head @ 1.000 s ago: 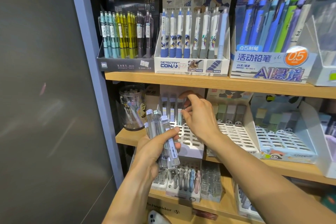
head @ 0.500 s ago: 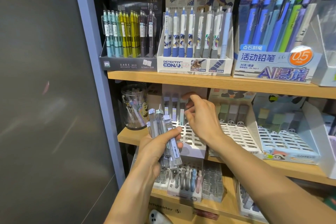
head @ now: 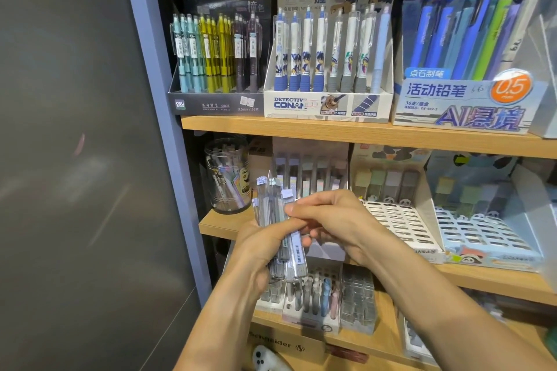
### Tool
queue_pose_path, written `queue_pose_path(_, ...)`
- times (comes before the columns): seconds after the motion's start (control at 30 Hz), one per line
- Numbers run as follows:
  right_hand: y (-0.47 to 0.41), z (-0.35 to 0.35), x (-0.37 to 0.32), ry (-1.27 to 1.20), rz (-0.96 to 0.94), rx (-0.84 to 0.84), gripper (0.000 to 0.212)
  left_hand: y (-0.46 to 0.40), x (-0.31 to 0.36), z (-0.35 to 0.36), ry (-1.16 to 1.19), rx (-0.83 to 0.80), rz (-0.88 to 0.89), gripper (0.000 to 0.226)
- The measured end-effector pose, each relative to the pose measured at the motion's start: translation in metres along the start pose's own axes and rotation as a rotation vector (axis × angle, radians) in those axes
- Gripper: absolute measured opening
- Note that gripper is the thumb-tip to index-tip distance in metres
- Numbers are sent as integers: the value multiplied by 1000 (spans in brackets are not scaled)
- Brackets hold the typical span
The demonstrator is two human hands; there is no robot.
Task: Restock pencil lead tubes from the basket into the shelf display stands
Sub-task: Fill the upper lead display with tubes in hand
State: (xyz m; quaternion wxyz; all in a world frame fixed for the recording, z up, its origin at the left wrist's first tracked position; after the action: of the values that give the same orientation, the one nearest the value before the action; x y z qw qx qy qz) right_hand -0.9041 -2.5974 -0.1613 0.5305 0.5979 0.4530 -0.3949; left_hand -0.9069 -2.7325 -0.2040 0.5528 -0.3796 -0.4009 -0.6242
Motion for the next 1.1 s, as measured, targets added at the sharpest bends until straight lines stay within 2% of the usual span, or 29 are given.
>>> queue_pose_path(0.13,-2,-3,2,-67,30,22,42,1,1,1,-44,-57,19,40)
queue_pose_path(0.3,-5,-7,7,-153,19,77,26,1,2,2,-54,-50,69,36)
queue_pose_path(0.63,-6,-5,5,-297,75,132,17,1,0,5,6,-41,44,39)
queue_pose_path(0.8,-11,-17,-2,-378,37,189,7,2,6,-1,34,-8,26,30)
queue_pose_path(0.87,-13,-21,-8,-363,-38,215,19,0,8,-8,12,51,40,28)
queue_pose_path(1.0,-14,-19,-18,-236,-223,282,89,-9,11,-26,-25,163,62,28)
queue_pose_path(1.03,-15,-17,-20,-194,-276,292,95,-12,12,-31,-48,192,85,28)
queue_pose_path(1.1,-16,-13,-26,-111,-401,341,89,-14,15,-41,-138,249,140,35)
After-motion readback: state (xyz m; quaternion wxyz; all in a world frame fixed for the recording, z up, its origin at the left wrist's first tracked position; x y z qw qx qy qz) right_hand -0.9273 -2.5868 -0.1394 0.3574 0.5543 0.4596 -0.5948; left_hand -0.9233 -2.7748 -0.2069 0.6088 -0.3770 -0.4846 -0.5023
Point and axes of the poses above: each hand's wrist, its own y-axis away from the middle knuckle, its own z-axis out of the palm, x = y × z, the point moved 5 cm from there along -y, towards the middle knuckle, and after that the axes turned 8 degrees about z, right-handed, at the moved point
